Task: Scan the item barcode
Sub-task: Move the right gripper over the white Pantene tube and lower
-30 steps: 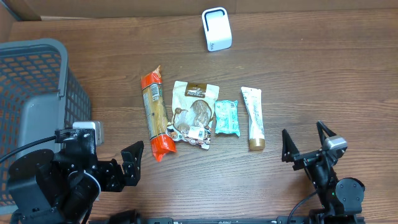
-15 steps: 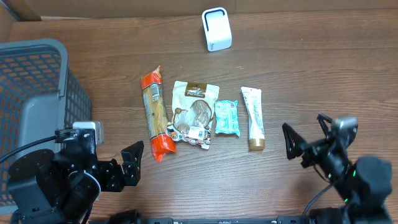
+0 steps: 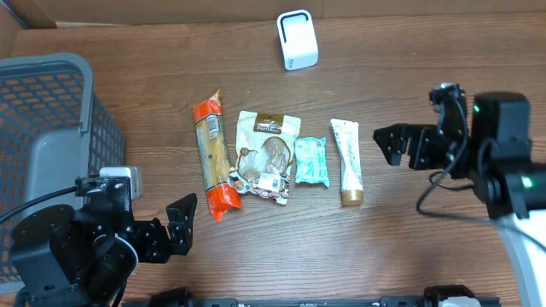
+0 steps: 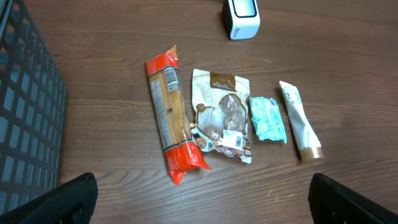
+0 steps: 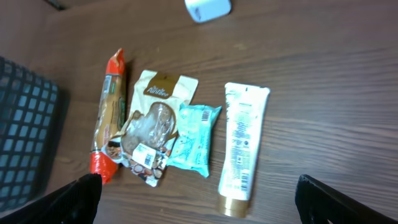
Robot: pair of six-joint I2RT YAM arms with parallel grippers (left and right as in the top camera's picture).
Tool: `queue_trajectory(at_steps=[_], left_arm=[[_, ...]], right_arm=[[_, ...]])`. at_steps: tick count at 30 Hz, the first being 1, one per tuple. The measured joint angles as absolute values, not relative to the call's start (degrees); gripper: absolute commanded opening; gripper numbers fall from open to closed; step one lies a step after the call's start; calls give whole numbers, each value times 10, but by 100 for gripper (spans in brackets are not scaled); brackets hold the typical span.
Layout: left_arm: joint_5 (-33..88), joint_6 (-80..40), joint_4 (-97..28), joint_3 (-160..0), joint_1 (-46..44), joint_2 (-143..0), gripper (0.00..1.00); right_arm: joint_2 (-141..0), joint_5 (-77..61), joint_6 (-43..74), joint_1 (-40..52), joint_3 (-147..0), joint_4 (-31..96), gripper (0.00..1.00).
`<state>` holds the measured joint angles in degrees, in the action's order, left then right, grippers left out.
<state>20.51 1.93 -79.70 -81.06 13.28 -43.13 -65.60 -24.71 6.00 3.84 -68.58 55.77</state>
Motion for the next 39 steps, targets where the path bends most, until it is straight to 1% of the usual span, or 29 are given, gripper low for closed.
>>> queue_trajectory(at_steps=[5, 7, 8, 9, 11, 13, 16, 25, 33, 36, 38, 39], left_arm=[[205, 19, -797, -811, 133, -431, 99], [205, 19, -797, -811, 133, -431, 100], [205, 19, -797, -811, 133, -431, 100], [205, 19, -797, -811, 133, -431, 99], [205, 19, -797, -811, 133, -431, 100], [205, 19, -797, -811, 133, -431, 100], [205, 19, -797, -811, 133, -431, 100], [205, 19, -797, -811, 133, -431, 100], [205, 19, -797, -811, 133, -431, 100], [205, 19, -797, -811, 133, -431, 100], [205, 19, -797, -811, 133, -431, 100], [205, 19, -797, -811, 133, -431, 99]], right_arm=[[-731, -270, 60, 38, -686, 563, 99], [-762, -272, 59, 39, -686, 563, 92], [-778, -272, 58, 39, -686, 563, 86], [-794, -273, 58, 39, -686, 564, 82], [-834, -271, 59, 39, -686, 566, 70], [-862, -269, 61, 39, -686, 567, 64], [-901, -256, 65, 41, -686, 569, 60], [-942, -212, 75, 90, -686, 571, 58], [-943, -206, 89, 201, -686, 573, 58], [-943, -207, 108, 247, -682, 565, 59], [-943, -207, 123, 266, -674, 555, 64], [-943, -207, 132, 272, -669, 548, 65]])
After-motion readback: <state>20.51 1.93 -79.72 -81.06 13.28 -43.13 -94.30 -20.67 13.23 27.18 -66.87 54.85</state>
